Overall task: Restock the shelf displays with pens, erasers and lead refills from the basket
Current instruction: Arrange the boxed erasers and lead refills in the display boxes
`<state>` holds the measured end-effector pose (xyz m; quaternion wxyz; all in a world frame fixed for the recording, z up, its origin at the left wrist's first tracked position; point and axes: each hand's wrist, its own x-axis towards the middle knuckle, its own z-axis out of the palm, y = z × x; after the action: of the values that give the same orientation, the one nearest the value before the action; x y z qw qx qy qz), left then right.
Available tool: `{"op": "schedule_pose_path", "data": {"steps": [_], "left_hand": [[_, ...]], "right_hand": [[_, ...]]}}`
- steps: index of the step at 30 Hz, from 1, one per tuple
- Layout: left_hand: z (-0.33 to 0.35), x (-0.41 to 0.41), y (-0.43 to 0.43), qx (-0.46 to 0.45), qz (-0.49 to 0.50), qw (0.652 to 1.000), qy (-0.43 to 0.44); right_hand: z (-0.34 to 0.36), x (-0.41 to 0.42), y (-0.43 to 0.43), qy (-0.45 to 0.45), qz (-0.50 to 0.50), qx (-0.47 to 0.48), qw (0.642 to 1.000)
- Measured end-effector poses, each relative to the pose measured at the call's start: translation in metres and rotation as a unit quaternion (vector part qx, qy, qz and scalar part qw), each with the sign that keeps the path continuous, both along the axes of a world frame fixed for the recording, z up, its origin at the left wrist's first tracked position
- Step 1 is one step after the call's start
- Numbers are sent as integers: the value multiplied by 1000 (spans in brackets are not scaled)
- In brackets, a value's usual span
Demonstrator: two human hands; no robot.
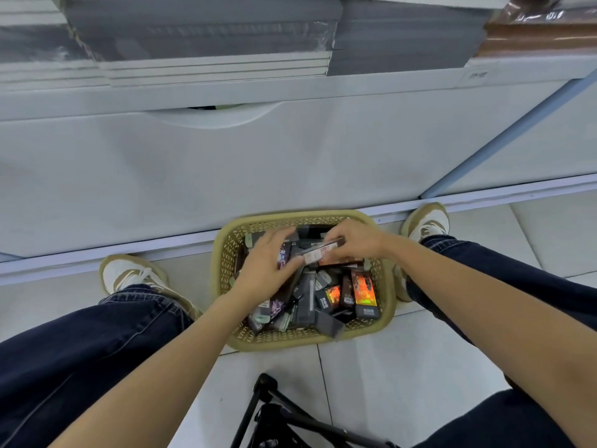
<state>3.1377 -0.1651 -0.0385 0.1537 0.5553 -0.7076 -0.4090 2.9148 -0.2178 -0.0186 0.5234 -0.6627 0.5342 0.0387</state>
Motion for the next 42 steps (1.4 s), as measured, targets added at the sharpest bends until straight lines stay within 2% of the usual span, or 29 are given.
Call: {"op": "schedule_pose_path", "data": {"steps": [3, 6, 9, 13, 16, 20, 26, 31, 34, 37, 39, 42], "left_hand": [[8, -12, -5, 105, -46, 993, 17], [1, -3, -2, 168, -3, 983, 70], [-6, 13, 3, 205, 64, 970, 110], [-16, 23, 7, 247, 106, 951, 151], [-20, 24, 9, 263, 119, 942, 173], [-21, 22, 9, 252, 128, 945, 163], [-23, 21, 9, 252, 150, 943, 156], [-22, 21, 7, 239, 152, 947, 151], [-19, 22, 5, 218, 160, 951, 151], [-13, 21, -2, 183, 190, 952, 154], [-7, 19, -6, 162, 198, 955, 151], [-1, 16, -7, 139, 141, 974, 114]], "right_hand": [[3, 15, 1, -52, -8, 27, 998], [0, 7, 0, -72, -84, 15, 994], [-21, -9, 8, 43, -92, -70, 992], [-59, -11, 41, 239, 24, -91, 966], [-69, -13, 49, 192, -30, -111, 975], [-75, -14, 46, 181, -8, -168, 969], [-78, -14, 45, 185, 16, -131, 974], [-59, -20, 31, 147, -23, -139, 979], [-31, -30, 12, 99, -34, -90, 990], [0, -35, 0, 36, -39, 30, 998], [12, -28, -3, 27, 4, 74, 997], [13, -9, 3, 22, 69, 116, 991]]}}
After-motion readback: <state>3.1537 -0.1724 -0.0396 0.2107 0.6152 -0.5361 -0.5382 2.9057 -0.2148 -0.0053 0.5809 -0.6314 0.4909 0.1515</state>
